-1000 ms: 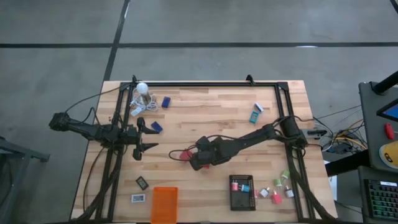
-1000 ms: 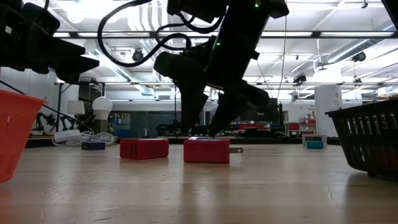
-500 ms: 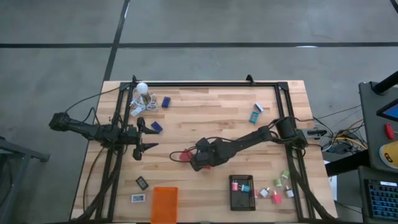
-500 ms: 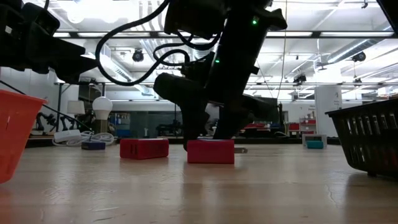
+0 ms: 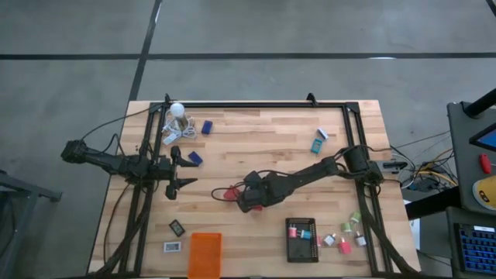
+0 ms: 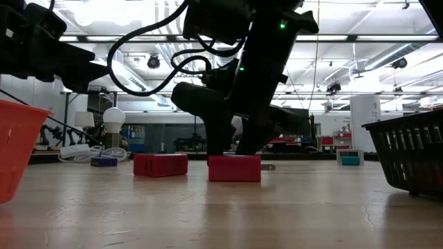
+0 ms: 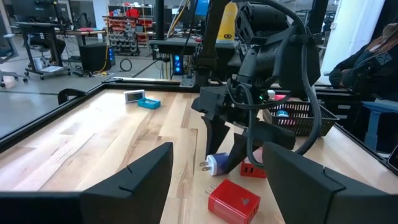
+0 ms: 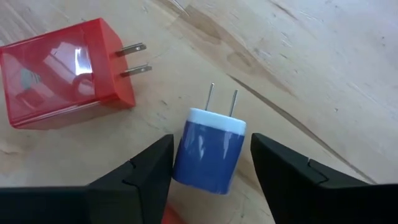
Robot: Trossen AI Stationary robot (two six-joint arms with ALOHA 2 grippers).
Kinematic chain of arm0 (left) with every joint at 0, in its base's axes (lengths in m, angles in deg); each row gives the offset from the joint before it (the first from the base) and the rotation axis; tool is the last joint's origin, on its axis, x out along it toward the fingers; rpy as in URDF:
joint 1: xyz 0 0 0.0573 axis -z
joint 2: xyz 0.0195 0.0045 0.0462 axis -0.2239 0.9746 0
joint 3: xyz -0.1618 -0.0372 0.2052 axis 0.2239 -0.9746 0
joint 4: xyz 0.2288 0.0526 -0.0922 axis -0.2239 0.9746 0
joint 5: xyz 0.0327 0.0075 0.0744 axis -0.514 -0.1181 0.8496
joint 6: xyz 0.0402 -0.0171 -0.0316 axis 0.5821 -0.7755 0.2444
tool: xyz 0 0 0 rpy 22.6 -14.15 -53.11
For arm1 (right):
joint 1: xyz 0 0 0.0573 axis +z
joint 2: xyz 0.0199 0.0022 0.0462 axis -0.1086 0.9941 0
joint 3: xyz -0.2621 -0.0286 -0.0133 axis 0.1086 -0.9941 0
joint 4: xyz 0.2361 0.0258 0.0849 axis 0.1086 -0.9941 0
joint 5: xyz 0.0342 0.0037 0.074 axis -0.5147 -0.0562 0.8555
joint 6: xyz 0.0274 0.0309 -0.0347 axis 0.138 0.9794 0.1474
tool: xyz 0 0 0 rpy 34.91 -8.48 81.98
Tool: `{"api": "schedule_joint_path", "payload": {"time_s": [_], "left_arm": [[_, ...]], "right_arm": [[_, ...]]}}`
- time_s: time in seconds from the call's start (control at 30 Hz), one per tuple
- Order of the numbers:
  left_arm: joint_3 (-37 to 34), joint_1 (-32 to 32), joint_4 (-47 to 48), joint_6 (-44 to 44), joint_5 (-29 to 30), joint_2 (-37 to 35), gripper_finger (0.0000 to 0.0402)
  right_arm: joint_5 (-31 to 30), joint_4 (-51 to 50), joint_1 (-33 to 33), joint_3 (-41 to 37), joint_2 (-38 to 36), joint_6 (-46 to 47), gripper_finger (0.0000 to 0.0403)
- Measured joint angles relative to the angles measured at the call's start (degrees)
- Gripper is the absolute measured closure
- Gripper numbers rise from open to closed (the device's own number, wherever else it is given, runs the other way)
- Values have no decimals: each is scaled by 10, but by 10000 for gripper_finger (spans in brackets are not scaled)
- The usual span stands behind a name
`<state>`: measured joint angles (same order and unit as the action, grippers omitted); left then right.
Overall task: Pick & Place Office items
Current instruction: Put the purple charger adapter into the black bin
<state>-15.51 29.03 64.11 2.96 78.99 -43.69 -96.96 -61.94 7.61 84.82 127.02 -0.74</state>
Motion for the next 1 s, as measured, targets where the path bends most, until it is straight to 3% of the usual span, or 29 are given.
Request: {"api": "schedule_joint_path", "payload": {"time_s": [0.47,1.0], "left_arm": [[0,0,0,0,0,0,149],[0,0,0,0,0,0,149]], "right_arm": [[9,0,0,0,0,-15,277],[11,-1,0,0,-2,-29,265]]}}
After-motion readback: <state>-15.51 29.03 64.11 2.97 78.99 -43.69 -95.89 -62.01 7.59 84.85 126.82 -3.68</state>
